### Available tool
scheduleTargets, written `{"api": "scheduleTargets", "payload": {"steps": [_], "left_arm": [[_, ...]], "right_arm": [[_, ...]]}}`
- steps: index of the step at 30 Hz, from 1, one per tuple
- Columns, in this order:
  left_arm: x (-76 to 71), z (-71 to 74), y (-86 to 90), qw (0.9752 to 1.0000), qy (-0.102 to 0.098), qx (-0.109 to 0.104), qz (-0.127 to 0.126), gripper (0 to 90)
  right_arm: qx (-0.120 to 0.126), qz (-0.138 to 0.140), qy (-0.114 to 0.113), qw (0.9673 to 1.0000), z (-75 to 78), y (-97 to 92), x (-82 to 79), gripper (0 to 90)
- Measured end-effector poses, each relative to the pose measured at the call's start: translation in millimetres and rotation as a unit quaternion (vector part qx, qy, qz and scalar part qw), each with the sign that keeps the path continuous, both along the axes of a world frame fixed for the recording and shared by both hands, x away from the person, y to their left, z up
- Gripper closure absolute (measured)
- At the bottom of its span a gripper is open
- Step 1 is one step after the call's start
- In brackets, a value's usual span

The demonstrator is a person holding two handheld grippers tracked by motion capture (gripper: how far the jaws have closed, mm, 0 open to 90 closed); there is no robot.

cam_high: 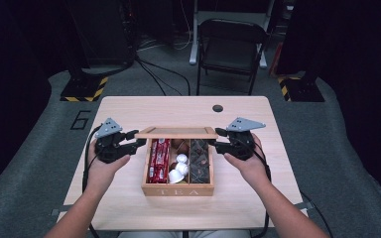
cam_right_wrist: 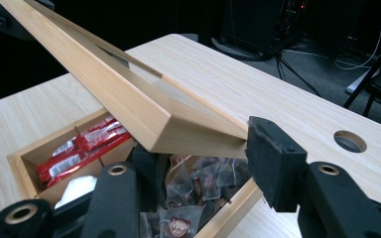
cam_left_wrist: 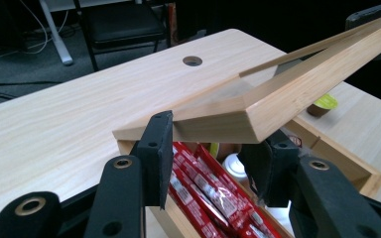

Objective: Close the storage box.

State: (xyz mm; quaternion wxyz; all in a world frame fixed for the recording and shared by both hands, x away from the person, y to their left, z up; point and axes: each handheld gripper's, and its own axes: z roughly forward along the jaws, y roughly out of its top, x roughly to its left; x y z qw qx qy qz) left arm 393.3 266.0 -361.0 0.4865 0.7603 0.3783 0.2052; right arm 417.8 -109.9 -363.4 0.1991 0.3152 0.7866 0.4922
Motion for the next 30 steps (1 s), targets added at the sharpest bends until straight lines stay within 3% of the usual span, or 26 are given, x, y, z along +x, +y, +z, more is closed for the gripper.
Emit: {"api": "scheduleTargets", "payload": {"steps": [9, 14, 30], "left_arm": [[-12.3, -14.4, 1.4, 1.0, 0.003, -0.001, -0.003, 55.5], [-18.5, -23.0, 2.1, 1.0, 0.007, -0.001, -0.006, 55.5], [-37.6, -54.5, 1.3, 0.9997, 0.02, 0.01, -0.01, 55.9]], "right_arm": [[-0.002, 0.002, 0.004, 1.0, -13.4, -1.5, -13.8, 51.0], [-0.012, 0.004, -0.006, 0.9999, -21.3, -1.9, -20.1, 50.6], [0.002, 0.001, 0.005, 1.0, -54.4, -7.6, -45.6, 50.4]]}}
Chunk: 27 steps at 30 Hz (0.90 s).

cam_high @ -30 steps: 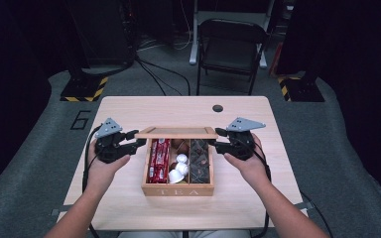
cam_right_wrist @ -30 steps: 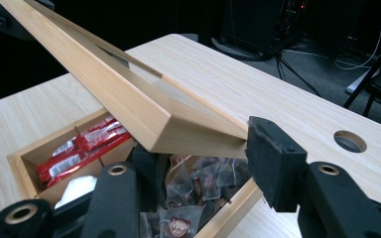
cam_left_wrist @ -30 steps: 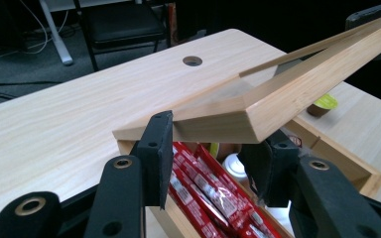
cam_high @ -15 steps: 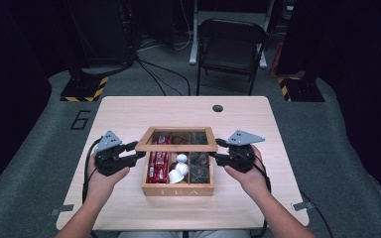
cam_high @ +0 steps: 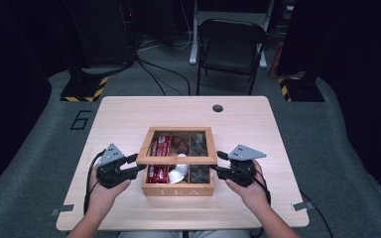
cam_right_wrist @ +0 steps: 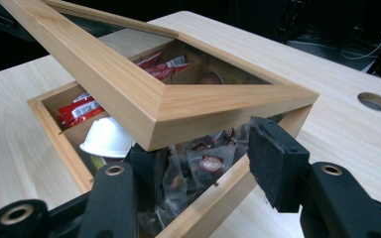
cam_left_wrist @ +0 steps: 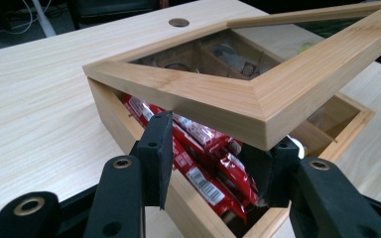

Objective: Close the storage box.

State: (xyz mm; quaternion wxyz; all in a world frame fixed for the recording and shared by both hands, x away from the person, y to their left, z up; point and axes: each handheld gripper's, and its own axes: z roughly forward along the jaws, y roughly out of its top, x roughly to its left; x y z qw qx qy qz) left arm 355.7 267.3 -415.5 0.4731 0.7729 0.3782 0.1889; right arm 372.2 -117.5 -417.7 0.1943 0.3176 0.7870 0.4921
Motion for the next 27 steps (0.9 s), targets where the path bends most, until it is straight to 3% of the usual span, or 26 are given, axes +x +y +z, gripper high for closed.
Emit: {"api": "scheduleTargets", "payload": {"steps": [8, 11, 19, 27], "left_arm": [[-7.5, -14.8, -1.4, 1.0, 0.007, 0.003, -0.004, 57.0], [-10.0, -19.2, -1.3, 0.9999, 0.01, 0.009, -0.007, 57.1], [-17.7, -25.5, -1.6, 0.9994, 0.013, 0.025, -0.02, 57.5], [-21.5, -31.5, -0.9, 0.9995, 0.014, 0.019, -0.022, 57.3]], "right_arm": [[-0.001, 0.008, 0.004, 1.0, -10.2, 1.2, -14.1, 50.7], [-0.008, 0.01, 0.005, 0.9999, -14.1, 1.3, -18.7, 50.7], [0.0, 0.007, 0.019, 0.9998, -25.0, 0.8, -26.7, 51.8], [-0.003, 0.006, 0.026, 0.9996, -30.0, 1.1, -30.7, 51.8]]}}
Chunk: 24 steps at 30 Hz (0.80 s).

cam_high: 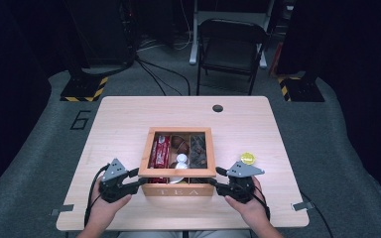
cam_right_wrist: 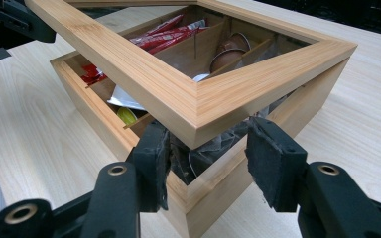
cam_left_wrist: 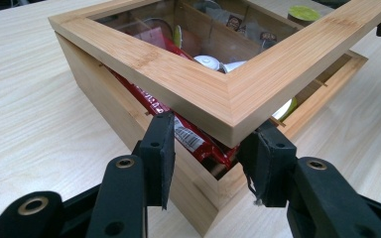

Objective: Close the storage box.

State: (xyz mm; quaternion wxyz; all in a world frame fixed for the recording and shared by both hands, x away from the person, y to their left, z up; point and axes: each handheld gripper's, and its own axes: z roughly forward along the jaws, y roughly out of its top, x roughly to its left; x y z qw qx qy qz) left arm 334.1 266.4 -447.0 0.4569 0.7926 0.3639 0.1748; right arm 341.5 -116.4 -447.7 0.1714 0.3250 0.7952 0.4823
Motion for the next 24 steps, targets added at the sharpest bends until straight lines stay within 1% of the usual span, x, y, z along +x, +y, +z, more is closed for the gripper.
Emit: {"api": "scheduleTargets", "payload": {"steps": [1, 3, 4, 5, 6, 7, 8, 10, 12, 13, 14, 16, 17, 18, 20, 21, 22, 23, 24], "left_arm": [[-0.5, -0.1, 0.7, 1.0, 0.003, 0.003, -0.006, 57.3], [-1.6, -2.6, -0.6, 1.0, 0.002, 0.001, -0.003, 57.2], [-2.1, -2.9, -0.5, 1.0, 0.005, 0.005, -0.006, 57.3], [-2.5, -3.4, -0.4, 0.9999, 0.005, 0.007, -0.008, 57.2], [-2.8, -4.3, -1.1, 1.0, 0.004, 0.006, -0.005, 57.3], [-2.5, -3.9, -0.3, 0.9999, 0.006, 0.011, -0.009, 57.1], [-3.1, -4.6, -0.7, 0.9999, 0.009, 0.008, -0.007, 56.9], [-4.1, -5.6, -0.5, 0.9999, 0.009, 0.009, -0.007, 56.9], [-4.9, -6.7, 0.1, 0.9998, 0.015, 0.01, -0.01, 56.9], [-5.1, -7.6, 0.5, 0.9997, 0.016, 0.012, -0.011, 56.9], [-5.1, -9.3, -0.1, 0.9998, 0.014, 0.008, -0.007, 56.9], [-5.2, -10.9, 0.5, 0.9997, 0.018, 0.013, -0.01, 56.9], [-5.6, -11.9, 0.4, 0.9996, 0.024, 0.011, -0.011, 56.9], [-5.7, -13.2, 0.4, 0.9996, 0.021, 0.014, -0.01, 56.9], [-6.4, -15.2, 0.0, 0.9995, 0.025, 0.016, -0.011, 56.9], [-6.4, -16.3, -0.2, 0.9995, 0.023, 0.017, -0.009, 56.9], [-6.5, -16.6, 0.1, 0.9993, 0.029, 0.02, -0.013, 56.9], [-7.2, -17.8, -0.9, 0.9992, 0.034, 0.017, -0.011, 56.9], [-7.6, -18.8, -1.4, 0.9991, 0.036, 0.019, -0.011, 56.9]], "right_arm": [[0.001, -0.001, 0.0, 1.0, -1.0, 0.3, 0.0, 51.7], [0.0, 0.001, 0.003, 1.0, -3.2, 0.3, -0.6, 51.7], [0.0, 0.0, 0.006, 1.0, -4.3, 0.8, -0.5, 51.7], [0.001, 0.002, 0.011, 0.9999, -5.1, 0.8, -0.6, 51.6], [-0.001, 0.001, 0.012, 0.9999, -5.9, 1.3, -0.2, 51.4], [-0.002, 0.001, 0.014, 0.9999, -6.5, 1.4, -0.5, 51.4], [0.0, 0.002, 0.016, 0.9999, -7.1, 1.9, -0.9, 51.3], [-0.003, 0.004, 0.015, 0.9999, -8.1, 2.4, -0.8, 51.2], [-0.005, 0.004, 0.02, 0.9998, -9.0, 2.4, -1.7, 50.9], [-0.006, 0.003, 0.02, 0.9998, -9.7, 2.7, -1.8, 50.6], [-0.008, 0.003, 0.02, 0.9998, -10.3, 2.4, -2.2, 50.4], [-0.01, 0.004, 0.023, 0.9997, -11.9, 2.2, -2.9, 49.3], [-0.008, 0.002, 0.026, 0.9996, -13.0, 2.6, -3.4, 48.7], [-0.012, 0.004, 0.025, 0.9996, -13.9, 2.5, -3.2, 48.0], [-0.017, 0.004, 0.028, 0.9995, -15.1, 3.0, -3.8, 47.9], [-0.02, 0.006, 0.03, 0.9993, -15.5, 3.1, -4.1, 47.9], [-0.023, 0.006, 0.031, 0.9993, -15.9, 3.6, -4.5, 47.9], [-0.028, 0.007, 0.033, 0.999, -16.3, 3.6, -4.7, 47.9], [-0.027, 0.005, 0.038, 0.9989, -17.1, 4.3, -4.6, 47.7]]}}
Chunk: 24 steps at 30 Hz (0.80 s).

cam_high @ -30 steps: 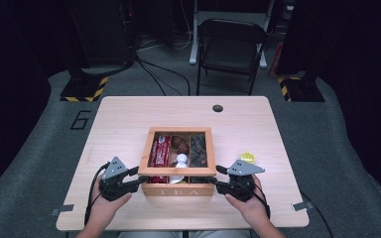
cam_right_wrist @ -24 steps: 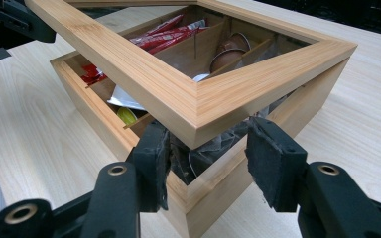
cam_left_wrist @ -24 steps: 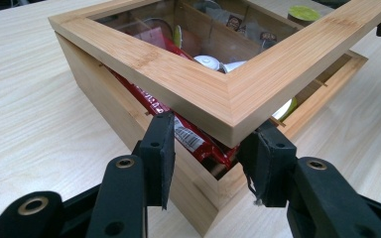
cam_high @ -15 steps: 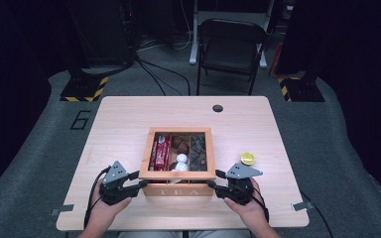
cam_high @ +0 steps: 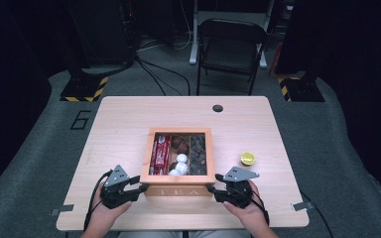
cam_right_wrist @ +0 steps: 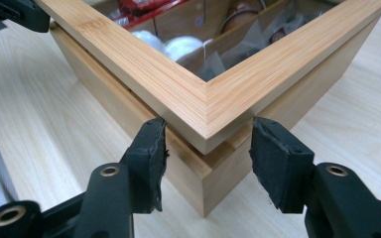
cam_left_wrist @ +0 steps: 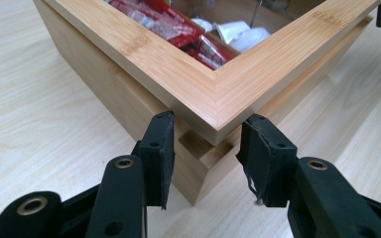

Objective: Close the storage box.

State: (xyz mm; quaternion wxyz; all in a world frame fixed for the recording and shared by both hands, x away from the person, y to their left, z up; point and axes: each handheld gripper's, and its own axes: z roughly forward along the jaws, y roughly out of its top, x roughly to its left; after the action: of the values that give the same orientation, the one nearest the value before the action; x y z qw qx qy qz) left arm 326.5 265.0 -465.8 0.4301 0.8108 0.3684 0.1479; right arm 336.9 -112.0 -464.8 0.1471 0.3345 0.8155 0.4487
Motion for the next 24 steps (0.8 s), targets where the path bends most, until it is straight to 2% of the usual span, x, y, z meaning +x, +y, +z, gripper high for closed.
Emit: {"api": "scheduleTargets", "payload": {"steps": [2, 3, 5, 9, 13, 19, 24], "left_arm": [[-0.4, -2.1, -0.9, 0.9999, 0.007, 0.011, -0.006, 56.9], [-1.0, -4.1, -2.1, 0.9996, 0.003, 0.026, -0.002, 56.2], [-1.9, -5.8, -1.6, 0.9994, 0.004, 0.033, -0.004, 55.3], [-1.8, -7.1, -0.4, 0.9997, 0.01, 0.021, 0.003, 55.3], [-2.5, -5.7, 0.8, 0.9999, 0.011, 0.01, 0.003, 55.0], [-4.7, -0.5, 6.6, 0.9998, 0.004, -0.01, 0.015, 48.7], [-6.4, 3.0, 14.1, 0.9998, 0.004, -0.016, 0.012, 46.2]], "right_arm": [[0.003, 0.002, 0.011, 0.9999, -1.2, -0.5, 0.0, 46.6], [0.009, 0.001, 0.01, 0.9999, -1.3, -1.7, 0.0, 46.8], [0.018, -0.004, 0.016, 0.9997, -0.4, -3.8, 0.4, 47.2], [0.028, -0.006, 0.027, 0.9992, -3.2, -5.8, 3.2, 46.9], [0.015, -0.001, 0.019, 0.9997, -2.3, -4.8, 2.0, 47.0], [0.031, -0.006, 0.009, 0.9995, 2.7, -6.9, 0.0, 45.6], [0.045, -0.015, 0.001, 0.9989, 8.4, -15.3, 1.8, 43.6]]}}
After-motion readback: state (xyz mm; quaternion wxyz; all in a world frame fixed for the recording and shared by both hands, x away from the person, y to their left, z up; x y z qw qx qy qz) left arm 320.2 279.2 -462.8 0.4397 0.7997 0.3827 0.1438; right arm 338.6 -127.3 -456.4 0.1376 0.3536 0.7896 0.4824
